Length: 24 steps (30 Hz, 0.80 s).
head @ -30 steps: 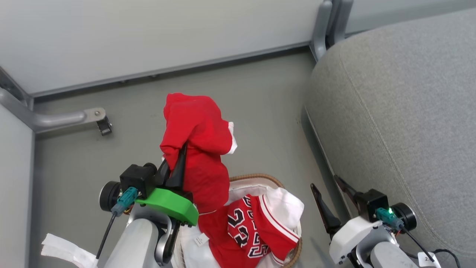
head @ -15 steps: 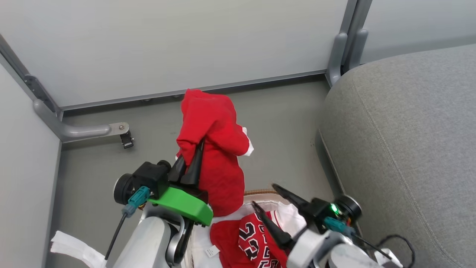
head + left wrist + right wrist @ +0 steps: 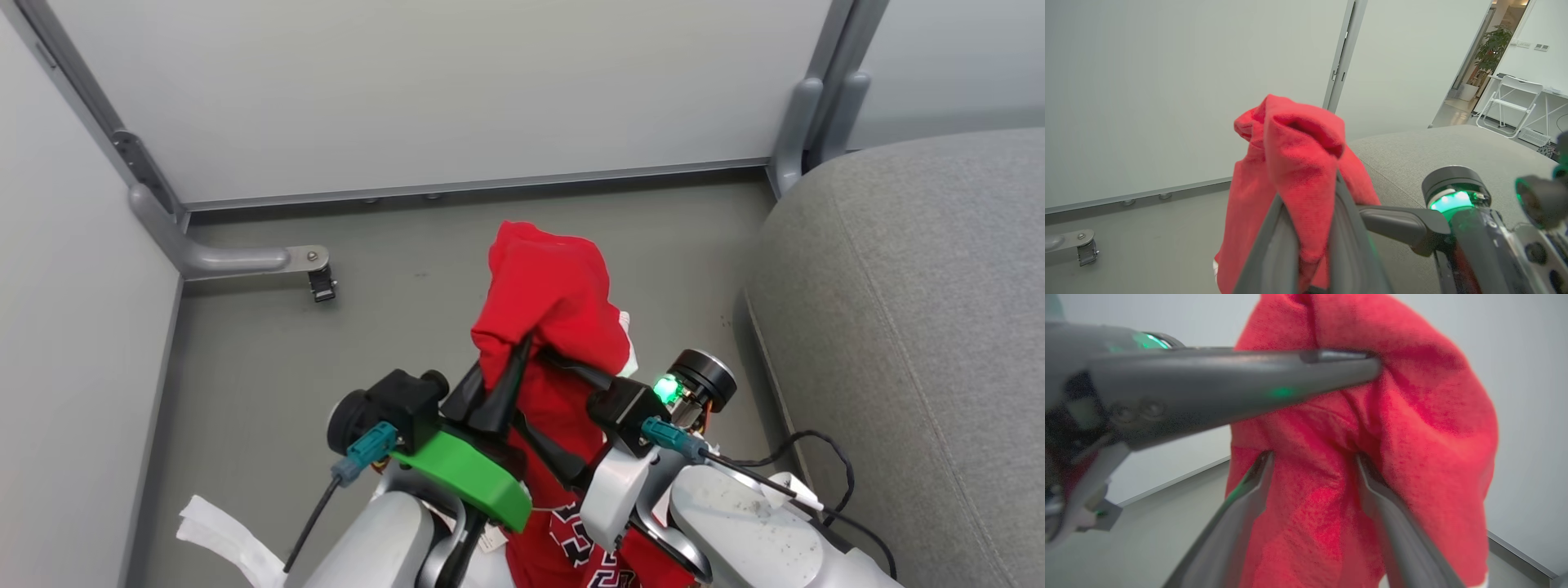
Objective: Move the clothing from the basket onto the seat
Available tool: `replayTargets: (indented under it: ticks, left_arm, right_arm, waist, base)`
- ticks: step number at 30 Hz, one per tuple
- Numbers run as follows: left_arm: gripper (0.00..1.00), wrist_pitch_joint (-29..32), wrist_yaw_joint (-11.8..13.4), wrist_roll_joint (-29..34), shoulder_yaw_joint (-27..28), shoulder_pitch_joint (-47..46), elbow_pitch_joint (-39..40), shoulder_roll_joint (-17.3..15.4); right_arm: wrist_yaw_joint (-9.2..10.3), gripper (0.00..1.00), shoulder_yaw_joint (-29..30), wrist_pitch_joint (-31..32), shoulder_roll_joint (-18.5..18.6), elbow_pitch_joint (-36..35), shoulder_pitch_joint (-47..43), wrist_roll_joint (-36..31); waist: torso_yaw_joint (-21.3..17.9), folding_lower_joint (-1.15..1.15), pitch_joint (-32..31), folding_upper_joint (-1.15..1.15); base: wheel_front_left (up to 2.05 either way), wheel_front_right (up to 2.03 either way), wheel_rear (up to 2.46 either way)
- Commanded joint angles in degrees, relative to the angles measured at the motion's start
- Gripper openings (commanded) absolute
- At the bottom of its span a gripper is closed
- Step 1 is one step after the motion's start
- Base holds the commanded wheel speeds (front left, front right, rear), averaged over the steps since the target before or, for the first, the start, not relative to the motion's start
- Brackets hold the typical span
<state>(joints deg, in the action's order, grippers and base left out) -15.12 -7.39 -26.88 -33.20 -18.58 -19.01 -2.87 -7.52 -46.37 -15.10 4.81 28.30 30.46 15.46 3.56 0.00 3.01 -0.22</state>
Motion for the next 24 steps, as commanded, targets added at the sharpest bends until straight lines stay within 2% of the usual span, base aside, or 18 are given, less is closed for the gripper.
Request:
replayTargets:
  ticks: [1,11,12,14,24]
  left_arm:
    - [0.0,-0.05,-0.15,-0.54,-1.04,-0.93,0.28,-0.09]
    - [0.0,-0.05,-0.15,-6.11,-7.24,-0.1,0.95,-0.08]
    - [0.0,-0.05,-0.15,-6.29,-7.46,-0.14,0.87,-0.08]
    - [0.0,-0.05,-0.15,-6.61,-7.62,-0.21,0.72,-0.08]
    - [0.0,-0.04,-0.15,-5.7,-5.21,-0.09,0.44,-0.09]
  right_arm:
    - [0.06,1.0,0.58,-0.07,-0.08,1.29,0.32,-0.65]
    - [0.06,1.0,1.61,-0.07,-1.52,4.19,-0.73,-2.03]
    - [0.06,0.6,1.61,-0.07,-1.57,4.13,-0.75,-1.85]
    - [0.06,0.0,1.66,-0.08,-1.65,3.86,-0.79,-1.3]
    - [0.06,0.0,3.33,-0.08,-1.07,3.59,-2.13,0.15]
  waist:
    - [1.19,0.0,-0.19,0.22]
    - [3.94,0.0,-1.35,0.22]
    - [4.06,0.0,-1.34,0.22]
    - [4.24,0.0,-1.24,0.22]
    - [2.8,0.0,-0.45,0.22]
  base:
    - [0.0,0.0,0.0]
    - [0.0,0.0,0.0]
    - [0.0,0.0,0.0]
    - [0.0,0.0,0.0]
    - [0.0,0.0,0.0]
